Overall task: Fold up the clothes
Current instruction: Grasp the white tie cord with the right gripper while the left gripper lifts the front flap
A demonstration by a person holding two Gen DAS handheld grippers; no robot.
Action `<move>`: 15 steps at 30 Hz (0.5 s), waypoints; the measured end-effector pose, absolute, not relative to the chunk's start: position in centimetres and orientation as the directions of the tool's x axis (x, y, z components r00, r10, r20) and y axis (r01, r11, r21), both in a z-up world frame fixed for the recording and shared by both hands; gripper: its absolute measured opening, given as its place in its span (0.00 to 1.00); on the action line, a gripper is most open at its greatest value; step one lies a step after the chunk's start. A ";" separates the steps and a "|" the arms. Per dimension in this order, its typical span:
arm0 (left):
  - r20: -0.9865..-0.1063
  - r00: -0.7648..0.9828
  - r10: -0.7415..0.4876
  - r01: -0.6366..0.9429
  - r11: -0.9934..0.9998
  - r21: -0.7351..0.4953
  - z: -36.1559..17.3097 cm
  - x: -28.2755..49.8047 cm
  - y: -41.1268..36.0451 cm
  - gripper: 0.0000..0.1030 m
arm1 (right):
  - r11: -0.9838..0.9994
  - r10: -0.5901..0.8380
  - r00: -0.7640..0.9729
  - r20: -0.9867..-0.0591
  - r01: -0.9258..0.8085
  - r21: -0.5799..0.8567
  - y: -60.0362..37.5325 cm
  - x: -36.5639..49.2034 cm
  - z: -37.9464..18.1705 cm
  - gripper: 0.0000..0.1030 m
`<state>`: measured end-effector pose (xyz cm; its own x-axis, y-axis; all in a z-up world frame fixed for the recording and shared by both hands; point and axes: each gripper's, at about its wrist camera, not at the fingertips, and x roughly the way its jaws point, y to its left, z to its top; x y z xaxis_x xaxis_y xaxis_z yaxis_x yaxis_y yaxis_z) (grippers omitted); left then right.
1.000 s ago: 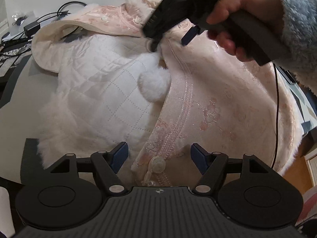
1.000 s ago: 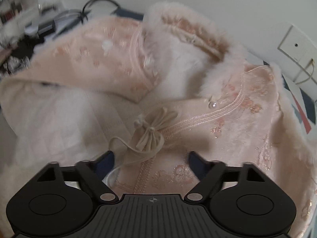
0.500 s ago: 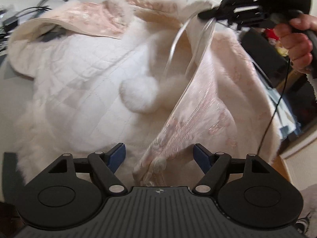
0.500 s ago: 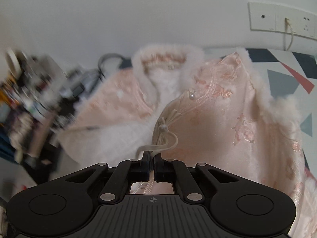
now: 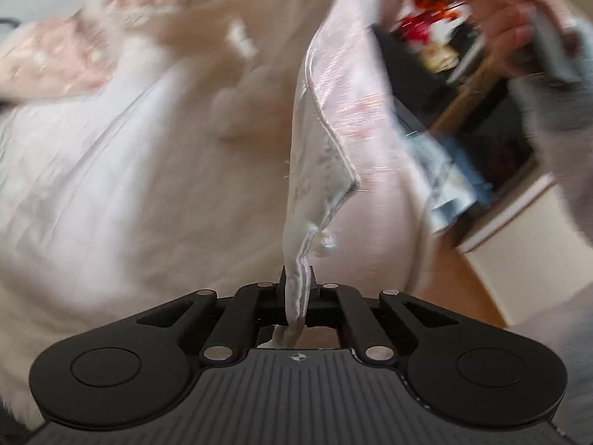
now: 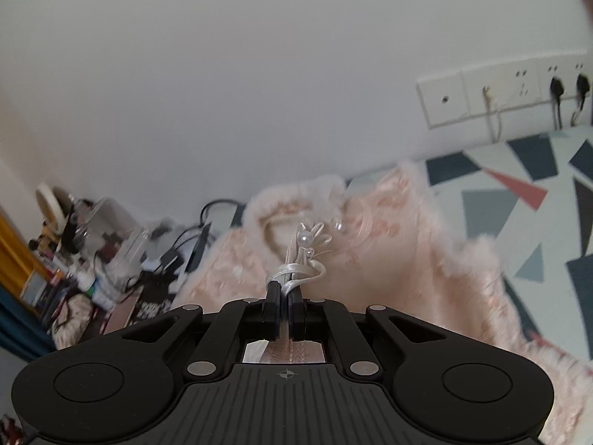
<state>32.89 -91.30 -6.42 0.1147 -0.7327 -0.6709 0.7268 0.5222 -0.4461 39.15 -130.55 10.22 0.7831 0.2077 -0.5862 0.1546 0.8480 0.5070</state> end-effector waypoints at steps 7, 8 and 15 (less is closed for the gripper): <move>-0.473 0.178 -0.863 0.680 0.455 -0.575 0.6 34.6 -89.2 0.04 | 0.854 0.143 0.838 -0.526 0.165 0.494 -131.6 41.7 13.4 0.03; -0.459 0.205 -0.864 0.677 0.464 -0.571 1.4 35.2 -88.9 0.04 | 0.858 0.136 0.846 -0.515 0.159 0.488 -131.6 42.4 14.0 0.03; -0.533 0.446 -0.719 0.565 0.688 -0.456 1.7 41.1 -87.9 0.04 | 0.920 0.118 0.863 -0.491 0.092 0.382 -129.3 53.0 14.6 0.04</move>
<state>41.10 -87.93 1.66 0.4457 -0.7193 -0.5329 0.5652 0.6877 -0.4557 52.98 -129.31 14.61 0.8633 0.1176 -0.4908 0.0920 0.9195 0.3821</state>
